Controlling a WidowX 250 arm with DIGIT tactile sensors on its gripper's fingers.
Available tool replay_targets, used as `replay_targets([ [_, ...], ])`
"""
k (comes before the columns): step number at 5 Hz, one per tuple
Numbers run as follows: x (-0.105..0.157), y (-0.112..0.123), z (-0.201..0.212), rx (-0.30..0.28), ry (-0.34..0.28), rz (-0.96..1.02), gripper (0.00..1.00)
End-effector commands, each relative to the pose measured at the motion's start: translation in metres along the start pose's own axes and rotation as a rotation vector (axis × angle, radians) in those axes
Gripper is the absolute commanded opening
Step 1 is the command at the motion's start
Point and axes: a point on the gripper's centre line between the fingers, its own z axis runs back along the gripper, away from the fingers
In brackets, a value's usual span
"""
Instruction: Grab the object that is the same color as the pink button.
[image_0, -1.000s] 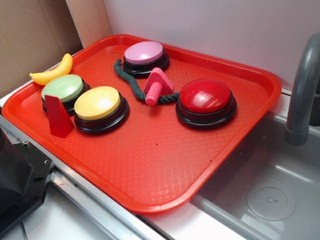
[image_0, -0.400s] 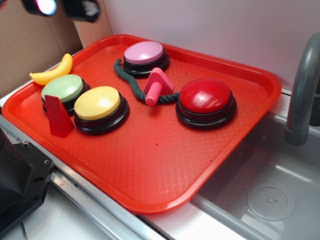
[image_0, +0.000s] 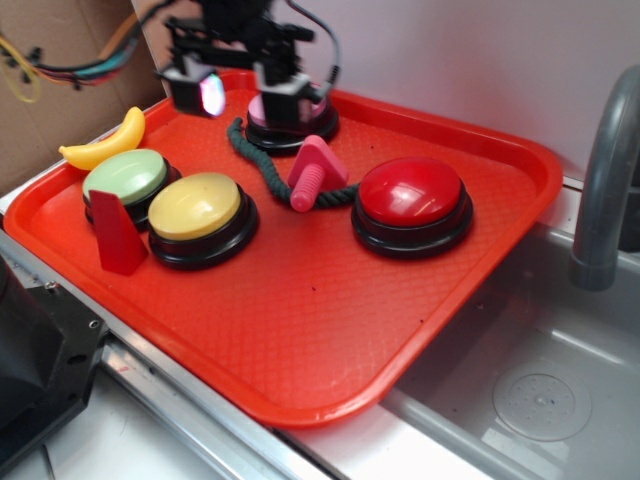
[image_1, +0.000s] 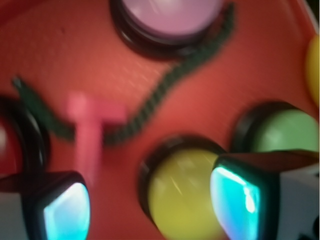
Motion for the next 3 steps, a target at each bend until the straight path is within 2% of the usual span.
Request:
replay_targets([
  [1, 0.025, -0.016, -0.029, -0.014, 0.007, -0.022, 1.0],
  [3, 0.027, -0.02, -0.044, 0.005, 0.018, -0.011, 1.0],
])
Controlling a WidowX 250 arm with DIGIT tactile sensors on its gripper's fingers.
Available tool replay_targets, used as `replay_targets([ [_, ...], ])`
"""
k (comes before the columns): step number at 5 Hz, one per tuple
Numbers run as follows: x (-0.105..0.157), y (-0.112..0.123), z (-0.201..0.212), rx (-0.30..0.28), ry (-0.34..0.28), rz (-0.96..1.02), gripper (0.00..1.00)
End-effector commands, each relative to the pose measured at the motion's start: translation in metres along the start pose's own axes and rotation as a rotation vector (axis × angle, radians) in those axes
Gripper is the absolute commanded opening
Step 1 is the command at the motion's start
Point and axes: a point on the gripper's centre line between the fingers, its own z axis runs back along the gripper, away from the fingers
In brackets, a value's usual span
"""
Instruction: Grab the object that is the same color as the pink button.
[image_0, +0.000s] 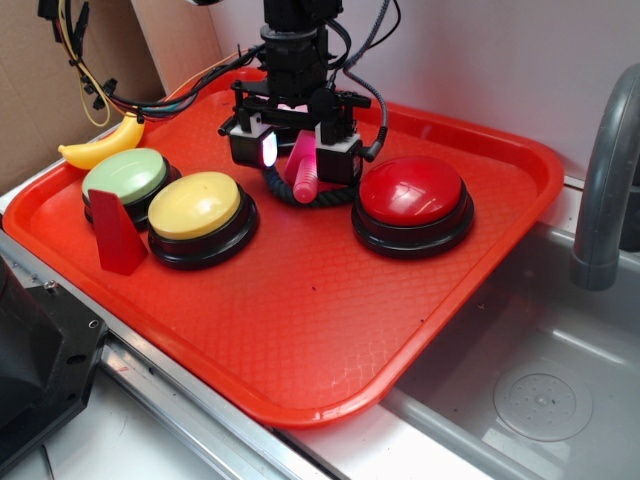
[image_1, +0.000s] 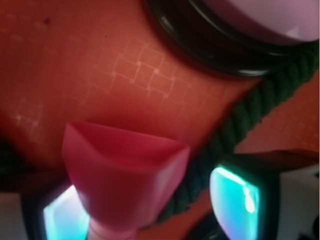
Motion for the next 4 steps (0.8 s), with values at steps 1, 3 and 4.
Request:
replay_targets([
  [1, 0.0069, -0.0055, -0.0027, -0.016, -0.052, 0.027, 0.53],
  [3, 0.0073, -0.0035, -0.0034, -0.016, -0.051, 0.026, 0.0],
  [4, 0.0079, -0.0023, -0.002, 0.011, -0.059, 0.033, 0.0],
])
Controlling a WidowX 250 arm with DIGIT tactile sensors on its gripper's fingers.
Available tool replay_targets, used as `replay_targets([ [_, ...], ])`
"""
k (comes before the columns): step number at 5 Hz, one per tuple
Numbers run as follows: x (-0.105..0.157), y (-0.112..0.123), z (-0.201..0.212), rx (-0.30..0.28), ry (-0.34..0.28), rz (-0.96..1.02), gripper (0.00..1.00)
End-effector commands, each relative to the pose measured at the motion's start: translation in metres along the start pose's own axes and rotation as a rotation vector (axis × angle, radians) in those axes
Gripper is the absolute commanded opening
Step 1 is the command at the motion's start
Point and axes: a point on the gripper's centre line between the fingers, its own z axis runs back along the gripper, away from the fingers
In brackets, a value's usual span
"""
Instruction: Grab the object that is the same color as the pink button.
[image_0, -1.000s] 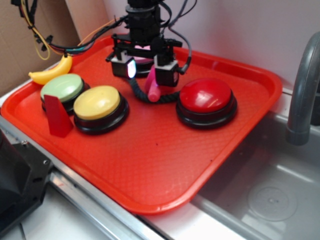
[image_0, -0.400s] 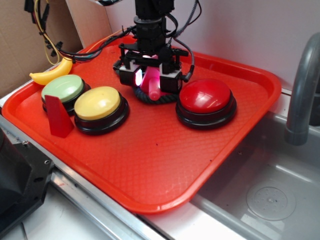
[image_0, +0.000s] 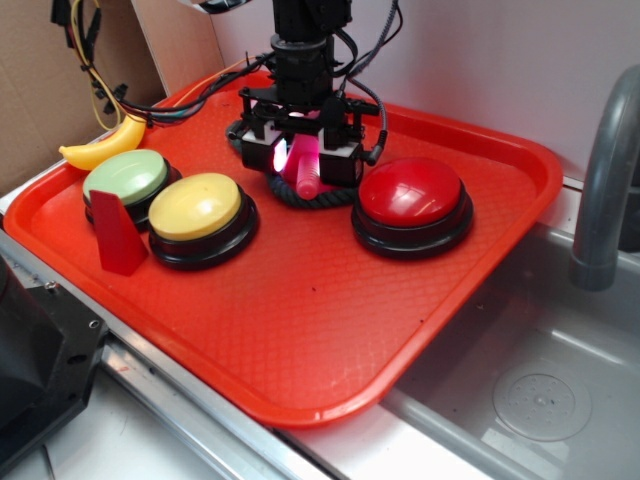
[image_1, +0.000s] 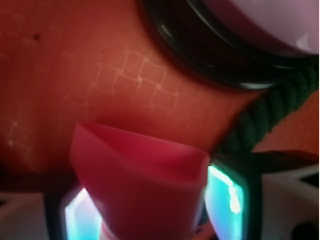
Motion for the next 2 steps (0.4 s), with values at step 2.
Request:
replay_targets([
  [2, -0.009, 0.016, 0.042, 0.026, -0.107, -0.03, 0.0],
])
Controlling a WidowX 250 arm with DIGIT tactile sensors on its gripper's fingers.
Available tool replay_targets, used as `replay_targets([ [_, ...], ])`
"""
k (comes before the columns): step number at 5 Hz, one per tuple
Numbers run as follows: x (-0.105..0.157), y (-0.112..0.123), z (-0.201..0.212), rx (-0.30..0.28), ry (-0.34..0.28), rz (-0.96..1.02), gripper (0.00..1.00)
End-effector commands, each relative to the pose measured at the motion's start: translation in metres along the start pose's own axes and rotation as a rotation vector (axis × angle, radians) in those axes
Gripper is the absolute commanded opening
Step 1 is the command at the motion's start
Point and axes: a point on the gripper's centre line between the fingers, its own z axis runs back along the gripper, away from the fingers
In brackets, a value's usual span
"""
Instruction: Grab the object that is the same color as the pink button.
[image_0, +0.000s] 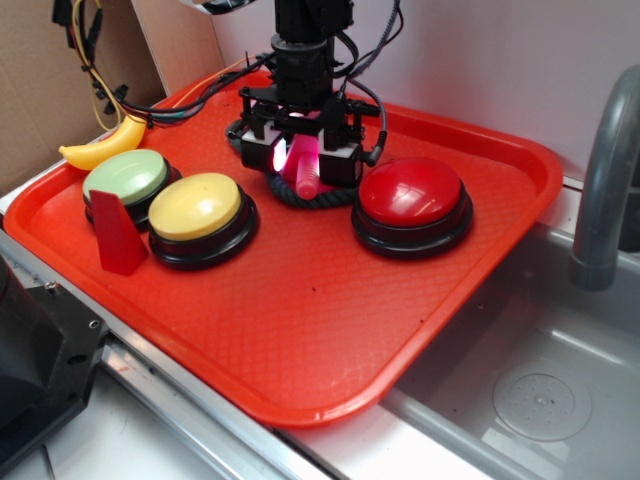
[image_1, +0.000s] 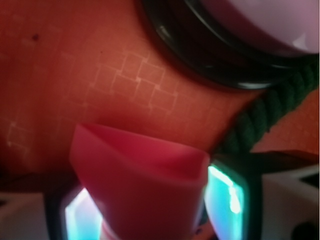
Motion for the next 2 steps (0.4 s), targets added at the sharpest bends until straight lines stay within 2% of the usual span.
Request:
replay_targets([
  [1, -0.017, 0.025, 0.068, -0.064, -0.157, -0.058, 0.0],
  [2, -0.03, 0.034, 0.09, -0.092, -0.19, -0.095, 0.0],
])
